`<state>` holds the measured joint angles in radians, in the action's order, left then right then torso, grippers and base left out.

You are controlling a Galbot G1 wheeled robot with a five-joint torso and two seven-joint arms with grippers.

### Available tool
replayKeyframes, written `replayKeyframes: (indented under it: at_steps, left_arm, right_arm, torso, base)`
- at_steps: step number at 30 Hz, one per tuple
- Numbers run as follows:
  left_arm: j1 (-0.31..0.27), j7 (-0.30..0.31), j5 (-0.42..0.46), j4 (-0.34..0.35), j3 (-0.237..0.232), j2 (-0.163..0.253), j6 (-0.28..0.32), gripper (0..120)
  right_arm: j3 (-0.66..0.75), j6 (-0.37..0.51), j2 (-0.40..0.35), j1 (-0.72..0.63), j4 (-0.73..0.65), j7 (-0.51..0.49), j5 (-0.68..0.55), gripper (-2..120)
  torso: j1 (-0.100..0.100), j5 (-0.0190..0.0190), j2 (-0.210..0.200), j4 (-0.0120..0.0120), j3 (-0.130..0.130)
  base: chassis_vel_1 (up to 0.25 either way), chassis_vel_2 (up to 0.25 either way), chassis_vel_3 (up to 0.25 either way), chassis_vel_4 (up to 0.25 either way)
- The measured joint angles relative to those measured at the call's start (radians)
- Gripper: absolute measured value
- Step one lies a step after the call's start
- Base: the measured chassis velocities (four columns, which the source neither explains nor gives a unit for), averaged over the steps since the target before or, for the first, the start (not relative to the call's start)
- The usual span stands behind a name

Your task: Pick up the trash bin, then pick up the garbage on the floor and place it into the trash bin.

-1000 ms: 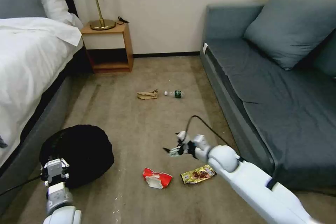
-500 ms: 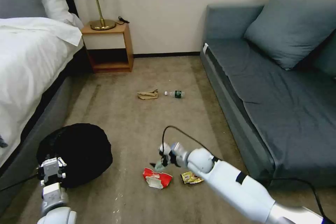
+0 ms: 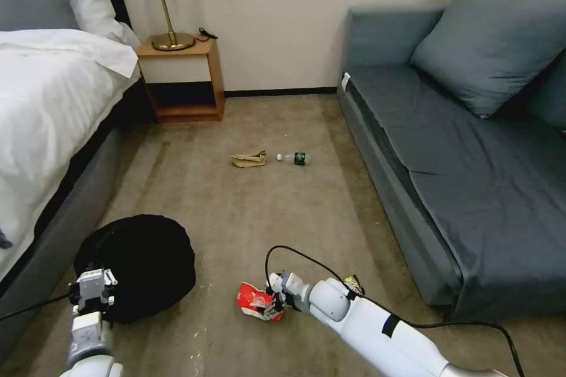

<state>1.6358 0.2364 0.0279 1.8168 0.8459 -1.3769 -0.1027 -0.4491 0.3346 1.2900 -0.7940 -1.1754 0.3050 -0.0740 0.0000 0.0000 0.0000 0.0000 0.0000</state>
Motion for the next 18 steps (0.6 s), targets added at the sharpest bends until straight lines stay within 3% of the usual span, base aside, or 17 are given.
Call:
replayKeyframes:
  at_steps: [7,10,18]
  left_arm:
    - [0.007,-0.001,0.0,0.0,0.001,-0.004,-0.006,7]
    - [0.009,-0.001,0.0,0.001,0.002,-0.006,-0.008,7]
    - [0.007,-0.002,0.0,0.016,0.006,-0.011,-0.018,7]
  right_arm:
    - [-0.001,-0.003,0.009,0.0,0.014,0.0,0.003,100]
    - [-0.005,-0.004,0.009,-0.002,0.015,0.002,0.004,94]
    - [0.01,-0.023,-0.006,-0.036,-0.006,0.024,0.01,62]
  torso:
    - [0.0,0.0,0.0,0.0001,0.0]
    - [0.0,0.0,0.0,0.0001,0.0]
    - [0.0,0.0002,0.0,0.0,0.0]
  base:
    - [0.0,0.0,0.0,0.0]
    - [0.0,0.0,0.0,0.0]
    - [0.0,0.0,0.0,0.0]
